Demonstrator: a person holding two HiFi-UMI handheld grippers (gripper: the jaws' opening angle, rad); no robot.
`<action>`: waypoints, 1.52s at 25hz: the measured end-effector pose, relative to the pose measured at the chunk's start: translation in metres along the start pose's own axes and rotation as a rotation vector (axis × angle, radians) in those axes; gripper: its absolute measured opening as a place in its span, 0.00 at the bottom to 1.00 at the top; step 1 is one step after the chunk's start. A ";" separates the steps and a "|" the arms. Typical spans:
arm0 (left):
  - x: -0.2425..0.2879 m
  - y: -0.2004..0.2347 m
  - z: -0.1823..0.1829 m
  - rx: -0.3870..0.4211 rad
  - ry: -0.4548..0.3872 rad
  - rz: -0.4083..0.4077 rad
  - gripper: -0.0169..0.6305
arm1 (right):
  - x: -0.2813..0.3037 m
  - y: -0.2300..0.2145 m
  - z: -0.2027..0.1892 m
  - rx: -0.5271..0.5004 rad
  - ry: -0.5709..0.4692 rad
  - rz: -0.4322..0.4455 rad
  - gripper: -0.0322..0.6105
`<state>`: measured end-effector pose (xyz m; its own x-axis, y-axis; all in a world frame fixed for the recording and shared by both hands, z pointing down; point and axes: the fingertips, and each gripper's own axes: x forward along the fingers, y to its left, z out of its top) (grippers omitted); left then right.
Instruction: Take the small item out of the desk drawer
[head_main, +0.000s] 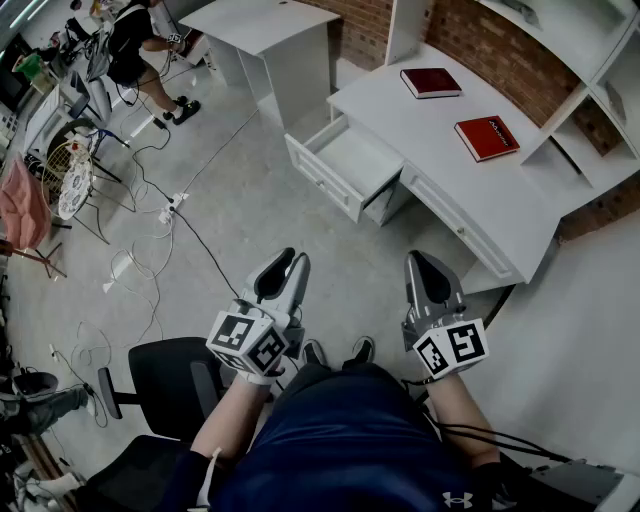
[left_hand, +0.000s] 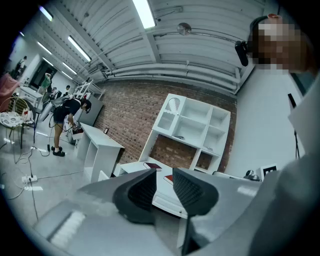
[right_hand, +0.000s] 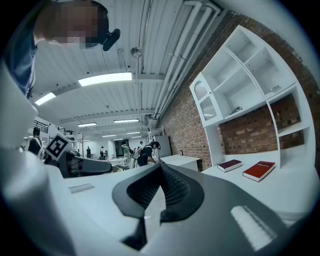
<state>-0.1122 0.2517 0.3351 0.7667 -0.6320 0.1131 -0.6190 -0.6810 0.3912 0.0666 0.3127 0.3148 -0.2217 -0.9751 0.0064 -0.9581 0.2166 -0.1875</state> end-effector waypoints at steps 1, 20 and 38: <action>0.004 -0.004 0.000 0.001 0.001 0.001 0.20 | -0.001 -0.005 0.001 0.001 0.001 0.001 0.05; 0.055 -0.022 -0.027 -0.054 0.022 0.066 0.20 | 0.007 -0.077 -0.012 0.043 0.051 0.037 0.05; 0.195 0.108 0.021 -0.044 0.098 -0.006 0.20 | 0.164 -0.141 -0.024 0.036 0.161 -0.097 0.05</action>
<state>-0.0327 0.0473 0.3806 0.7844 -0.5874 0.1991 -0.6084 -0.6662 0.4314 0.1607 0.1237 0.3654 -0.1580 -0.9704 0.1827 -0.9699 0.1178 -0.2130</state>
